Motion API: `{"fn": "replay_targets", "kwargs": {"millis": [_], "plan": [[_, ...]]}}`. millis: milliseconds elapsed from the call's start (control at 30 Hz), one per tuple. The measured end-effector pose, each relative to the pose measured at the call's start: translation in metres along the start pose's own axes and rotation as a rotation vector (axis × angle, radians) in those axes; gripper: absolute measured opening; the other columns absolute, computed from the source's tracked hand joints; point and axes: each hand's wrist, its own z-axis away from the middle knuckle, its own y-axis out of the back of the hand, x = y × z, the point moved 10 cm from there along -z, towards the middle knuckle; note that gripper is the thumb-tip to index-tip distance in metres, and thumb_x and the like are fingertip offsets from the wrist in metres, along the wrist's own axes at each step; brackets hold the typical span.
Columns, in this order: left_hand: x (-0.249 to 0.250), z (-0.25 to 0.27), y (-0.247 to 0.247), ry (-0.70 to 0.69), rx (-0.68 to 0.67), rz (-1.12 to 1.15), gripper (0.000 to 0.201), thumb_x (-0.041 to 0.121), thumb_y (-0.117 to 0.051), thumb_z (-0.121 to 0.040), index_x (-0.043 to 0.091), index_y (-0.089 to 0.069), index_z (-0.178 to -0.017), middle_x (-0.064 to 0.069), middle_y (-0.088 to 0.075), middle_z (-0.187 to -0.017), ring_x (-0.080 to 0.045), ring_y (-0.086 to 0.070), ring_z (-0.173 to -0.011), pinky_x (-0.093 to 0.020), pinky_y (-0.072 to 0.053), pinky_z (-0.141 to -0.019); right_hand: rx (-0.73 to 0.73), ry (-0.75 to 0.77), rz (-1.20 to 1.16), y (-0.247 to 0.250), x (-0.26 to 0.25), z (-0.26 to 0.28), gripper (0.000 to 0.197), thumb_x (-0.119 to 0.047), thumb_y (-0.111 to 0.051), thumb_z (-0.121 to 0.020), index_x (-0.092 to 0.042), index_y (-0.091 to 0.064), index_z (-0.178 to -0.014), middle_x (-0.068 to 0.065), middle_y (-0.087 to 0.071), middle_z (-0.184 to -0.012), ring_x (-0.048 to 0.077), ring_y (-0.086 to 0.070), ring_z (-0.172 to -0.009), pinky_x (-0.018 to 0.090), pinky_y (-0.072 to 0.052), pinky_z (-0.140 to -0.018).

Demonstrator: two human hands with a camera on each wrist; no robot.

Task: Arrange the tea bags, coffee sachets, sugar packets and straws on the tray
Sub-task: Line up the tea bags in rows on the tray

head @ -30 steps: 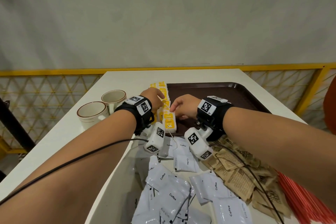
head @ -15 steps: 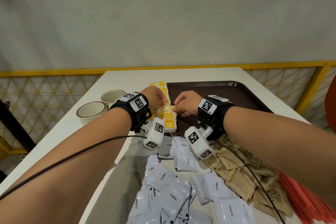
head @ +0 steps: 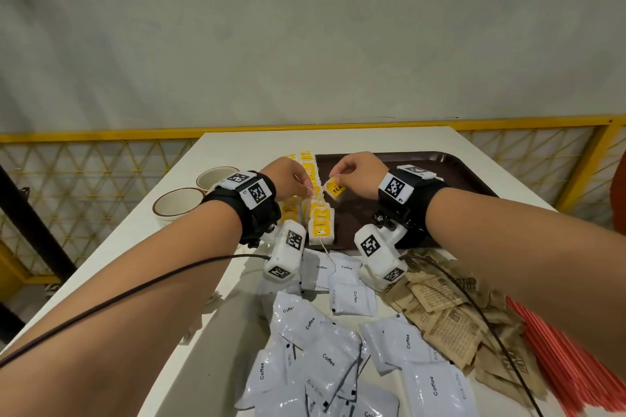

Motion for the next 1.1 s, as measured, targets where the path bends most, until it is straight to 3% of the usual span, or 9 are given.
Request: {"fn": "replay_targets", "kwargs": {"millis": [133,233,433,533,700,833,900,1000,1100], "plan": [[-0.010,-0.001,0.002,0.051,0.055,0.015,0.009,0.011,-0.065,-0.086,0.020,-0.065,-0.084,0.000,-0.058,-0.097,-0.017,-0.056,-0.093,-0.027,-0.045,-0.079,-0.043,-0.003,-0.037,-0.002,-0.002,0.003,0.009,-0.009,-0.061,-0.089,-0.015,-0.068,-0.089,0.000,-0.063,-0.087,0.011,-0.057,-0.076,0.017,-0.044,-0.061],[-0.012,0.001,0.009,0.051,0.096,0.073,0.022,0.002,-0.056,-0.085,0.023,-0.061,-0.080,0.003,-0.056,-0.087,-0.017,-0.055,-0.083,-0.023,-0.043,-0.067,-0.053,0.012,-0.084,0.001,-0.006,0.008,0.010,-0.010,-0.059,-0.091,-0.013,-0.068,-0.096,-0.004,-0.061,-0.083,0.011,-0.056,-0.081,0.020,-0.048,-0.066],[0.000,0.012,0.000,-0.002,-0.004,0.053,0.011,0.014,-0.061,-0.087,0.015,-0.070,-0.094,0.001,-0.062,-0.094,-0.012,-0.055,-0.088,-0.025,-0.044,-0.080,-0.029,0.002,-0.191,0.007,-0.009,0.010,0.012,-0.010,-0.059,-0.092,-0.008,-0.067,-0.101,-0.001,-0.061,-0.086,0.013,-0.057,-0.087,0.038,-0.055,-0.080],[-0.001,0.016,-0.007,0.007,-0.055,0.032,0.018,0.015,-0.061,-0.088,0.018,-0.070,-0.103,0.003,-0.061,-0.096,-0.011,-0.054,-0.088,-0.021,-0.040,-0.077,-0.008,0.001,-0.239,0.007,-0.011,0.009,0.008,-0.009,-0.059,-0.092,-0.014,-0.065,-0.093,-0.005,-0.060,-0.081,0.014,-0.059,-0.087,0.039,-0.056,-0.080],[-0.005,0.017,-0.010,0.051,-0.056,0.094,0.022,0.023,-0.068,-0.083,0.021,-0.066,-0.105,0.000,-0.063,-0.103,-0.016,-0.058,-0.096,-0.027,-0.046,-0.084,0.021,-0.012,-0.306,0.008,-0.014,0.008,0.009,-0.007,-0.058,-0.093,-0.012,-0.065,-0.094,0.003,-0.062,-0.086,0.017,-0.061,-0.085,0.042,-0.056,-0.078],[0.000,0.017,-0.012,0.000,-0.030,0.069,0.023,0.024,-0.076,-0.078,0.018,-0.064,-0.096,0.002,-0.064,-0.088,-0.013,-0.059,-0.082,-0.026,-0.048,-0.079,-0.041,-0.052,-0.423,0.002,-0.013,0.009,0.008,-0.004,-0.054,-0.095,-0.008,-0.061,-0.095,0.006,-0.063,-0.087,0.022,-0.064,-0.071,0.034,-0.054,-0.066],[0.002,0.018,-0.012,-0.027,-0.011,0.076,0.016,0.020,-0.075,-0.079,0.016,-0.064,-0.090,0.000,-0.063,-0.084,-0.015,-0.059,-0.081,-0.029,-0.049,-0.081,0.024,-0.026,-0.353,0.010,-0.012,0.007,0.008,-0.006,-0.055,-0.094,-0.008,-0.063,-0.096,0.004,-0.063,-0.086,0.017,-0.062,-0.068,0.030,-0.053,-0.062],[0.001,0.018,-0.009,-0.035,0.019,0.117,0.008,0.021,-0.071,-0.083,0.015,-0.067,-0.086,0.001,-0.062,-0.082,-0.012,-0.056,-0.078,-0.027,-0.048,-0.078,0.143,0.045,-0.140,0.025,-0.012,0.003,0.009,-0.009,-0.059,-0.092,-0.013,-0.067,-0.092,0.001,-0.062,-0.086,0.016,-0.059,-0.080,0.025,-0.048,-0.064],[-0.003,0.019,-0.007,-0.014,0.014,0.210,0.012,0.023,-0.066,-0.088,0.015,-0.068,-0.080,0.003,-0.062,-0.078,-0.008,-0.054,-0.072,-0.021,-0.045,-0.071,0.133,0.052,0.005,0.027,-0.007,0.000,0.009,-0.011,-0.060,-0.091,-0.013,-0.069,-0.093,-0.006,-0.060,-0.081,0.013,-0.054,-0.084,0.022,-0.041,-0.066]]}}
